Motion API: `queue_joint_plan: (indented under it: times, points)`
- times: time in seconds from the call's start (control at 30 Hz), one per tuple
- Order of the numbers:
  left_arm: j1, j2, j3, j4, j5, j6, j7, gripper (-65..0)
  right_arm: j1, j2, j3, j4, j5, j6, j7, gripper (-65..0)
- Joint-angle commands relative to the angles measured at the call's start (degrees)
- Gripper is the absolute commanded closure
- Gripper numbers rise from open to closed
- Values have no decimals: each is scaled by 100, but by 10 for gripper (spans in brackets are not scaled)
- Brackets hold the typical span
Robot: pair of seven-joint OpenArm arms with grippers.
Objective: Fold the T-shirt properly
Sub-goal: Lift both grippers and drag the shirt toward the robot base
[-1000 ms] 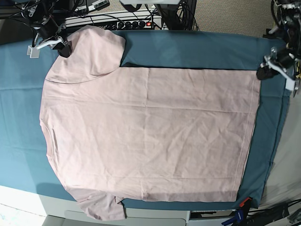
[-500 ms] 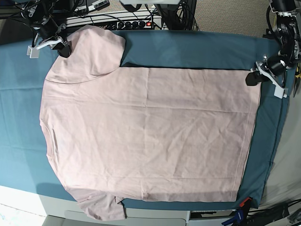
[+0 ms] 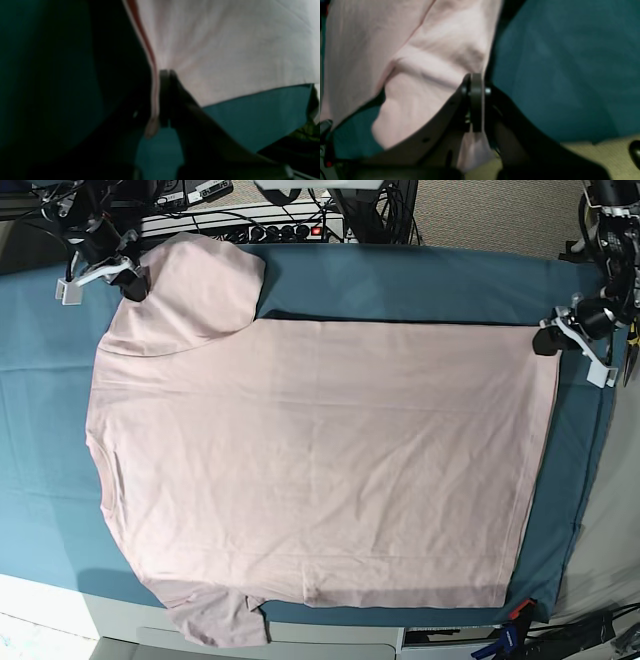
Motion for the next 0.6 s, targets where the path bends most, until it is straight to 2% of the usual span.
queue_joint_plan:
  times: [0.0, 0.2, 0.57]
  points:
    - [74, -155, -79, 96, -42, -42, 79, 0, -170, 131, 28, 72, -205, -59, -197, 0]
    - [601, -175, -302, 356, -396, -131, 210, 0, -804, 404, 46, 494, -142, -61, -251, 0]
    - [1803, -157, -780, 1300, -837, -284, 404, 0, -1812, 398, 686, 1530, 109, -68, -433, 0]
